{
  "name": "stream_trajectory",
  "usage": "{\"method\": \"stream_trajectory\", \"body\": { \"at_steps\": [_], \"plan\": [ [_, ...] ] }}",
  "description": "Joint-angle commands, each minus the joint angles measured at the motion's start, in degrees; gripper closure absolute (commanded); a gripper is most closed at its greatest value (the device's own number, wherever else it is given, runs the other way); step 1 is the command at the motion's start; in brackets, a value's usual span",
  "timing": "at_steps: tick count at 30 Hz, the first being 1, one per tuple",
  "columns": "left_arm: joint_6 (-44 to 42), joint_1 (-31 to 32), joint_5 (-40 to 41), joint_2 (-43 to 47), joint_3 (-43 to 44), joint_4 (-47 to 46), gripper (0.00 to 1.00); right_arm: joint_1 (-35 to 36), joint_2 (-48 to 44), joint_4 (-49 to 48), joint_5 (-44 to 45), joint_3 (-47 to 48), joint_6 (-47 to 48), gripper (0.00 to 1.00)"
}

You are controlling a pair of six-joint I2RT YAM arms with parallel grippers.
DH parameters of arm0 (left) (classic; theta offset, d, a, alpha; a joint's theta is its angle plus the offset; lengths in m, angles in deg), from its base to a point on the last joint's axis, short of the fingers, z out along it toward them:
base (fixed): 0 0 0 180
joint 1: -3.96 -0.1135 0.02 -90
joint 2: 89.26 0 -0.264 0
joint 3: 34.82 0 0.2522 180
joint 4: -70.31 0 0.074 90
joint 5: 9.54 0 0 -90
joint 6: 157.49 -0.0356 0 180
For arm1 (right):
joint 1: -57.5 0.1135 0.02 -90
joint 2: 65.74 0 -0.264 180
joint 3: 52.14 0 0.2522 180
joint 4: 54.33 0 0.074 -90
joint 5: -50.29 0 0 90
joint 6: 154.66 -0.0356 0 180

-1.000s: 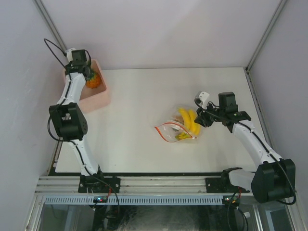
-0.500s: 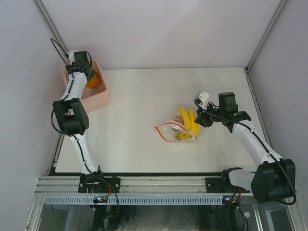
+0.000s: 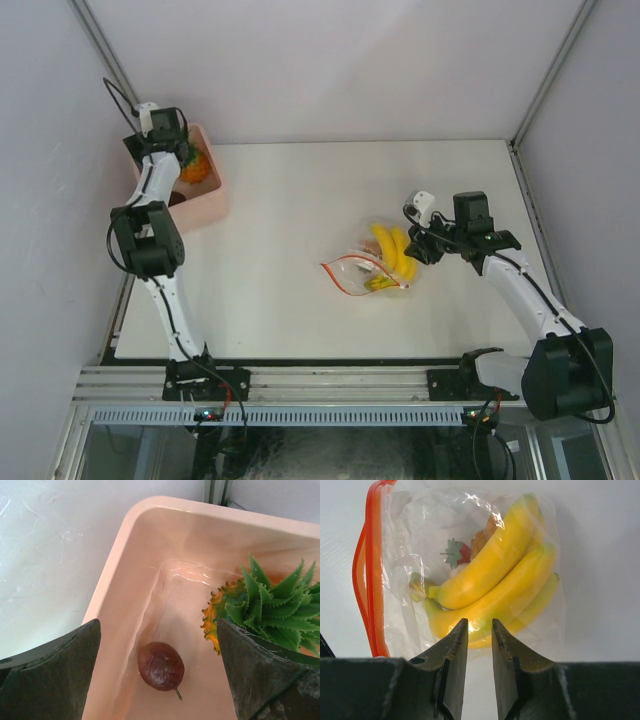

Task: Open the zip-top bag and remove the fake food
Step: Place the fake fruit in the bin.

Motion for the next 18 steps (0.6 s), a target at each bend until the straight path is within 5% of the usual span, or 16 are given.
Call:
{"method": "stream_trajectory", "body": {
  "at_steps": [1,18],
  "plan": [
    [1.0,-0.7,0.7,3.2,3.1,-3.3,0.0,0.3,0.1,-1.2,0.1,1.4,0.8,0.75],
    [5.4,-1.1,-33.1,32.0,-36.2,-34.0,0.0,0.0,-0.8,-0.4,-1.6,1.5,1.6,0.75]
  ]
}}
